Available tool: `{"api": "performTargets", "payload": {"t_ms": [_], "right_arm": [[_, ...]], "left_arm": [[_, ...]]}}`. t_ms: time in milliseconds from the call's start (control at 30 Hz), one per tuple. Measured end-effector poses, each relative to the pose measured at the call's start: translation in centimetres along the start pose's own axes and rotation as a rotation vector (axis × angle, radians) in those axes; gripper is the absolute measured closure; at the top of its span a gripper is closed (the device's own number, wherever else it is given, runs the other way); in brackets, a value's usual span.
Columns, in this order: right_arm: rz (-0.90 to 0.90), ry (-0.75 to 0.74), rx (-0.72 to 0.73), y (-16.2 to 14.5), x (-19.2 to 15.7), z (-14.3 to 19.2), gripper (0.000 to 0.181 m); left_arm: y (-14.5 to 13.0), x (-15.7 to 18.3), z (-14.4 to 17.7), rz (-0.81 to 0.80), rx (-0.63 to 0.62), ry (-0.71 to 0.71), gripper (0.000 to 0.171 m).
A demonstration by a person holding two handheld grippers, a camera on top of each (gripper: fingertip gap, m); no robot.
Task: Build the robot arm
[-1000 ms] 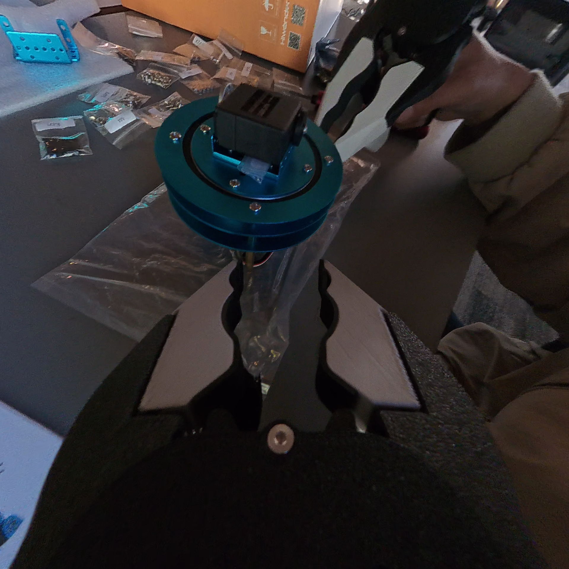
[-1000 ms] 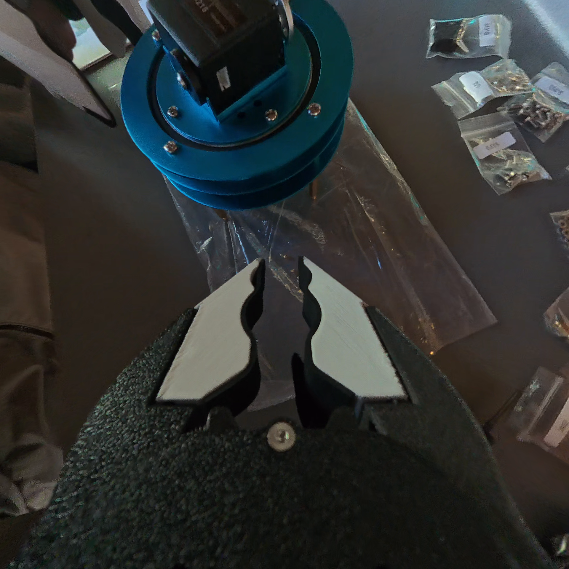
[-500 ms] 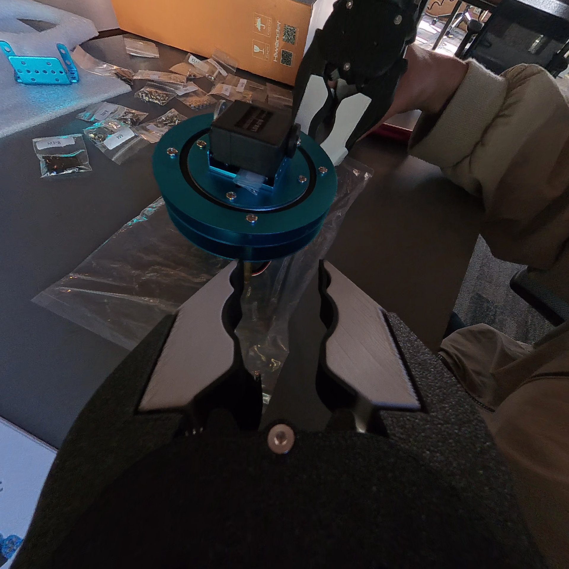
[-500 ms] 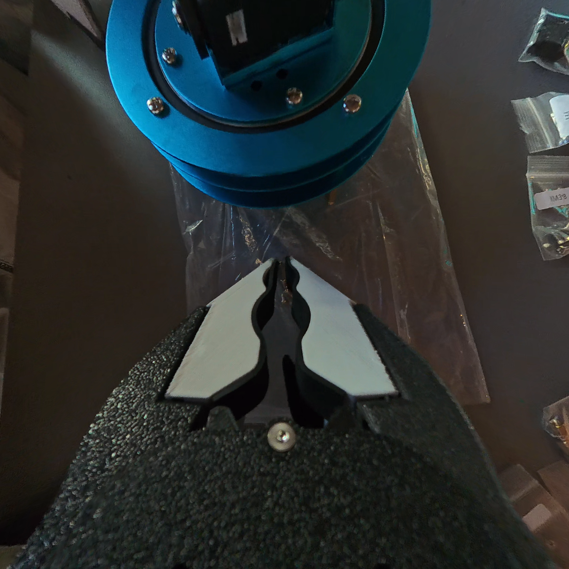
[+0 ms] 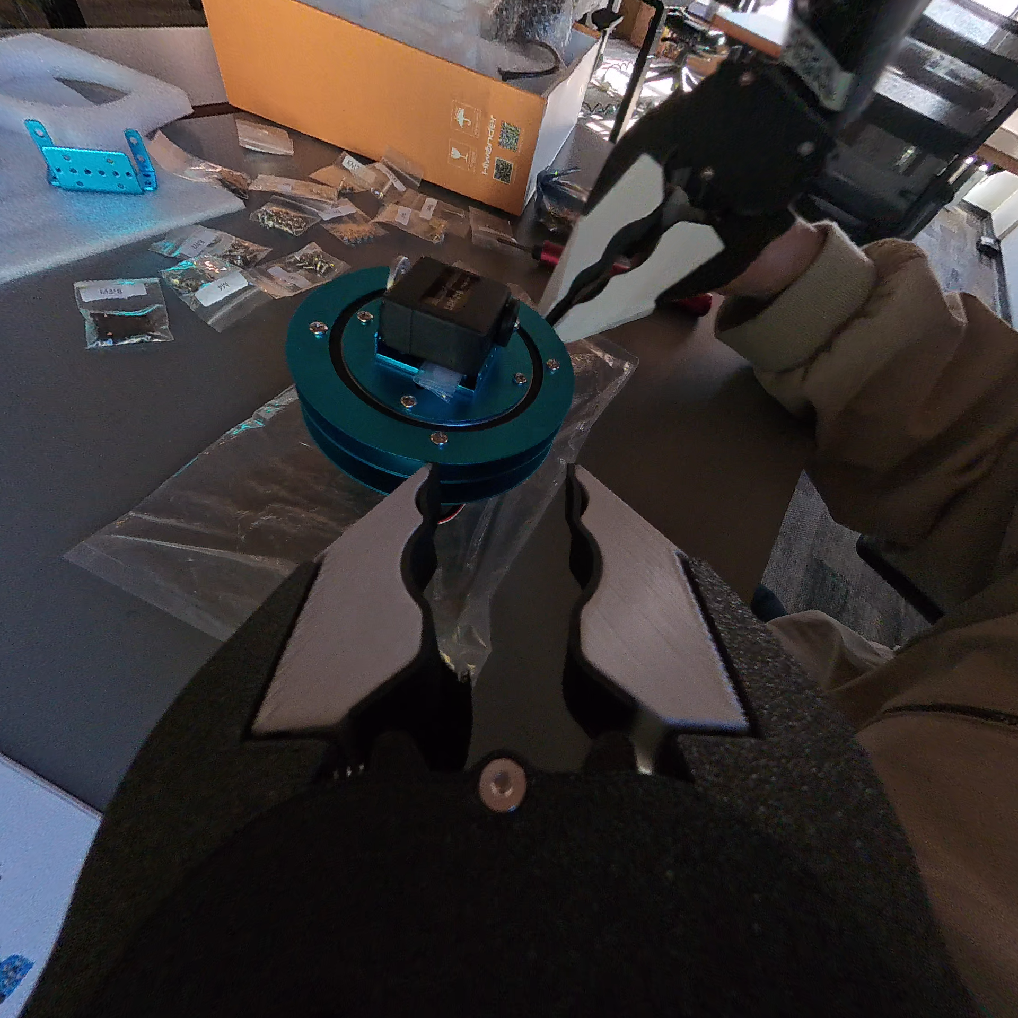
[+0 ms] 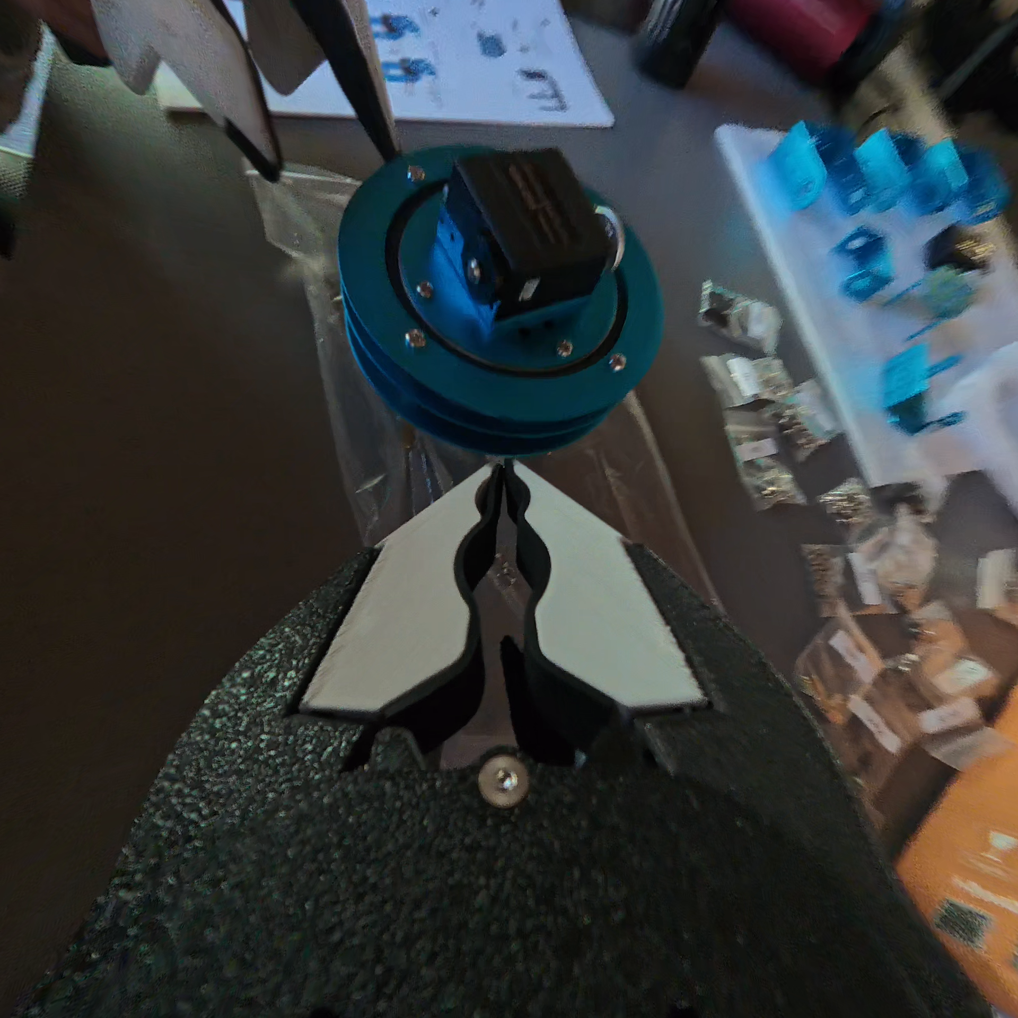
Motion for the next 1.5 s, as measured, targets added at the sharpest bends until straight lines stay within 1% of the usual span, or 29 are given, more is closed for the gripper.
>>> {"api": "performTargets", "payload": {"t_ms": [33,133,200,267,333,400,500,600,667,767,933,1067,1100,1133,1200,1233,1300,1367,1433,1500], "right_arm": [[0.018,-0.078,0.006,0.4,0.3,0.3,0.181],[-0.026,-0.257,0.087,2.3,0.5,1.4,0.181],[-0.147,-0.325,0.172,3.7,0.3,2.0,0.181],[-0.279,-0.357,0.272,4.8,-0.4,2.1,0.181],[-0.368,-0.417,0.331,5.3,-0.8,2.0,0.181],[-0.428,-0.461,0.348,5.4,-1.2,1.6,0.181],[-0.473,-0.527,0.336,4.8,-1.2,1.2,0.181],[-0.541,-0.498,0.328,4.1,-1.4,0.6,0.181],[-0.546,-0.502,0.332,4.0,-1.5,0.9,0.181],[-0.541,-0.511,0.336,3.9,-1.6,1.6,0.181],[-0.590,-0.485,0.378,3.6,-1.2,2.0,0.181],[-0.661,-0.394,0.403,3.8,-1.1,1.4,0.181],[-0.688,-0.357,0.413,3.9,-1.2,1.2,0.181],[-0.714,-0.326,0.429,4.0,-1.3,1.2,0.181],[-0.766,-0.249,0.463,4.2,-1.6,1.0,0.181],[-0.796,-0.205,0.477,4.3,-1.9,0.9,0.181],[-0.850,-0.092,0.528,5.0,-2.7,0.8,0.181],[-0.881,-0.002,0.575,5.6,-3.4,0.8,0.181],[-0.883,0.029,0.583,5.7,-3.7,0.8,0.181],[-0.869,0.042,0.584,5.8,-4.0,0.8,0.181]], "left_arm": [[0.0,-0.5,0.1,0.014,-0.003,0.017,0.133],[0.7,-1.5,0.8,0.057,0.030,0.012,0.133],[1.1,-2.3,1.2,0.052,0.042,0.001,0.132],[1.7,-3.9,1.6,0.025,0.052,0.025,0.132],[2.5,-5.3,1.5,0.033,0.071,0.024,0.132],[2.8,-5.9,0.6,0.094,0.061,-0.047,0.127],[2.1,-6.1,-0.8,0.195,0.027,-0.169,0.123],[2.0,-5.5,-1.4,0.267,0.063,-0.269,0.121],[2.3,-5.1,-1.5,0.296,0.091,-0.306,0.117],[2.2,-5.0,-1.5,0.285,0.098,-0.277,0.116],[1.8,-4.4,-1.3,0.250,0.098,-0.201,0.116],[1.2,-3.6,-0.9,0.201,0.070,-0.152,0.117],[1.1,-3.9,-0.7,0.173,0.056,-0.106,0.121],[1.1,-4.4,-0.3,0.120,0.054,-0.030,0.121],[1.6,-4.3,0.5,-0.036,0.060,0.103,0.121],[1.9,-3.5,0.7,-0.115,0.062,0.134,0.123],[2.4,-0.9,0.6,-0.284,0.057,0.158,0.134],[2.3,1.5,-0.1,-0.481,0.022,0.177,0.138],[1.9,2.4,-0.7,-0.672,-0.030,0.235,0.144],[1.9,2.9,-1.3,-0.804,-0.067,0.279,0.146]]}}
Point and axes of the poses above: each gripper's, where its closed fingertips meet, z back along the fingers, y out of its top, x = y × z across the jaws, the point moved 1 cm from there along z, back along the fingers, and after that the axes turned 1 degree about -z, right-handed, at the moved point
